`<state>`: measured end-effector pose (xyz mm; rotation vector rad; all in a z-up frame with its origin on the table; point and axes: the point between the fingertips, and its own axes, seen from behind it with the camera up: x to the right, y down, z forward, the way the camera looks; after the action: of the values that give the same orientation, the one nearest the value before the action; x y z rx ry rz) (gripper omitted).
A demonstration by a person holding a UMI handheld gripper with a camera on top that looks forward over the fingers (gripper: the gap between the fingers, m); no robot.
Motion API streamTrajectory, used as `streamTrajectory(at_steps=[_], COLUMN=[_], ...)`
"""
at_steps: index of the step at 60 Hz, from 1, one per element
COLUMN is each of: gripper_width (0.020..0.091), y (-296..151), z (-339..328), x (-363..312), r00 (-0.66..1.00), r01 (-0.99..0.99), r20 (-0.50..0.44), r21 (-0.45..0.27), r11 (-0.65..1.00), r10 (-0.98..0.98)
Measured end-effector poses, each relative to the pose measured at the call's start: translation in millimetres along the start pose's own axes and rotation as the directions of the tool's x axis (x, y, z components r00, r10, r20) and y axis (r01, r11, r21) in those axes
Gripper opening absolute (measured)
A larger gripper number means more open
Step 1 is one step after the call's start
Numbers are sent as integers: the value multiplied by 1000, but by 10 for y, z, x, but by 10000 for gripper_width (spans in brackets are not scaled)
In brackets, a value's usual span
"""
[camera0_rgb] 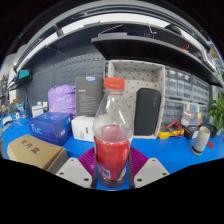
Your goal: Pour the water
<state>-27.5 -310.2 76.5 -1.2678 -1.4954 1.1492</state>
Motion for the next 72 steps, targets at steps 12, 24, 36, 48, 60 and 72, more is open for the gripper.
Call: streamTrajectory(at_steps=[12,24,36,48,60,72], gripper_width=[386,384,385,385,386,383], y=[-10,-92,-548,-963,-1096,-1076], z=[53,14,-43,-34,4,79], x=[-28,182,816,1521,2163,2535], r00=[997,981,835,500,177,-130], r01=[-16,-152,-530,-852,-979,-988], r20=[71,116,124,122,95,78], r21=[14,-48,-79,-105,-84,-98], r11=[1000,987,844,512,185,-122], r10=[15,156,536,857,980,988])
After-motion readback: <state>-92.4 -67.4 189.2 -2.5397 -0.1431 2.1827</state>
